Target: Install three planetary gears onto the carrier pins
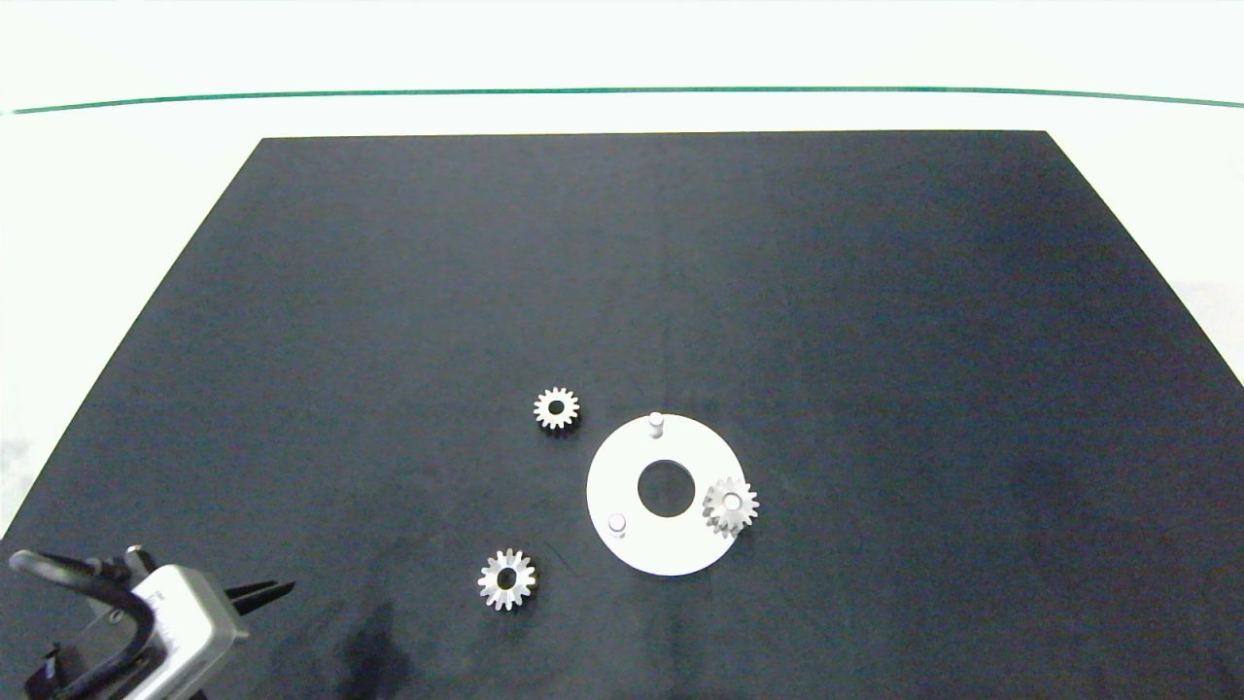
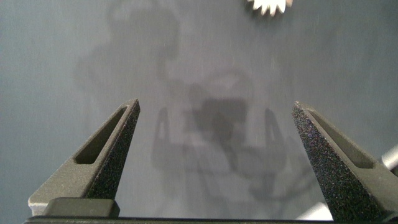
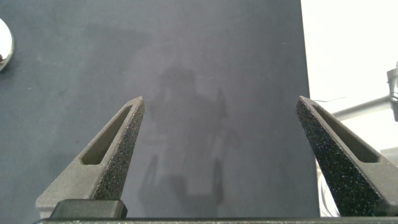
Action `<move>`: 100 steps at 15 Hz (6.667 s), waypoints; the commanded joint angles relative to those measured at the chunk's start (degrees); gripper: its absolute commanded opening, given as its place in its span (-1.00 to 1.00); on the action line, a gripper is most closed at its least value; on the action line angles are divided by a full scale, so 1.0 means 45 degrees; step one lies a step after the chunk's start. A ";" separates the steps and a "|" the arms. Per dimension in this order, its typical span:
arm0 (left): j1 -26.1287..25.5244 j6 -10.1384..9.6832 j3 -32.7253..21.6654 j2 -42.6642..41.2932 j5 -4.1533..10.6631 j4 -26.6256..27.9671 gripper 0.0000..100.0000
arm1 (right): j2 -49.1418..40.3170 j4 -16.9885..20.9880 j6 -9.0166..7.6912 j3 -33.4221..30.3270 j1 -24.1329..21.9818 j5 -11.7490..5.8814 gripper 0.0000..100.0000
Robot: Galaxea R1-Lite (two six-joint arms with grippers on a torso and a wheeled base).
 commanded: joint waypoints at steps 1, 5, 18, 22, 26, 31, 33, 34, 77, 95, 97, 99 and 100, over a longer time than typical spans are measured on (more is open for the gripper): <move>-0.1875 -0.0005 -0.0018 0.2726 0.1593 -0.1902 1.00 | -0.0186 0.0018 -0.0001 0.0073 -0.0254 -0.0035 1.00; -0.2188 -0.0064 -0.0409 0.3839 0.1749 -0.2606 1.00 | -0.0362 0.0311 -0.0020 0.0073 -0.0332 -0.0035 1.00; -0.2969 -0.0493 -0.1366 0.6613 0.1906 -0.4715 0.84 | -0.0440 0.0448 -0.0059 -0.0123 -0.0332 -0.0035 1.00; -0.2969 -0.0493 -0.1385 0.6613 0.1906 -0.4734 0.69 | -0.0459 0.0428 -0.0059 -0.0201 -0.0332 -0.0035 1.00; -0.2949 -0.0493 -0.1463 0.6788 0.1866 -0.4734 0.51 | -0.0459 0.0448 -0.0059 -0.0279 -0.0332 -0.0035 1.00; -0.2910 -0.0493 -0.1483 0.6866 0.1847 -0.4734 0.33 | -0.0420 0.0448 -0.0059 -0.0338 -0.0332 -0.0035 1.00; -0.2910 -0.0493 -0.1581 0.6866 0.1847 -0.4734 0.24 | -0.0420 0.0448 -0.0059 -0.0338 -0.0332 -0.0035 1.00; -0.2910 -0.0493 -0.1678 0.6866 0.1847 -0.4734 0.21 | -0.0440 0.0448 -0.0059 -0.0318 -0.0332 -0.0035 1.00; -0.3926 -0.0396 -0.4276 0.6261 0.2355 -0.2840 -0.86 | -0.0069 0.0506 -0.0040 -0.0552 -0.0274 -0.0035 1.00; -0.5098 -0.0513 -0.5233 0.8019 0.2374 -0.4305 -0.86 | 0.0087 0.0526 -0.0040 -0.0533 -0.0293 -0.0035 1.00; -0.5078 -0.0513 -0.5252 0.8136 0.2374 -0.4539 -0.86 | 0.0068 0.0526 -0.0040 -0.0513 -0.0293 -0.0035 1.00; -0.5039 -0.0493 -0.5370 0.8253 0.2374 -0.4637 -0.86 | 0.0068 0.0526 -0.0040 -0.0533 -0.0293 -0.0035 1.00; -0.5020 -0.0493 -0.5409 0.8253 0.2374 -0.4617 -0.86 | 0.0048 0.0526 -0.0059 -0.0533 -0.0293 -0.0035 1.00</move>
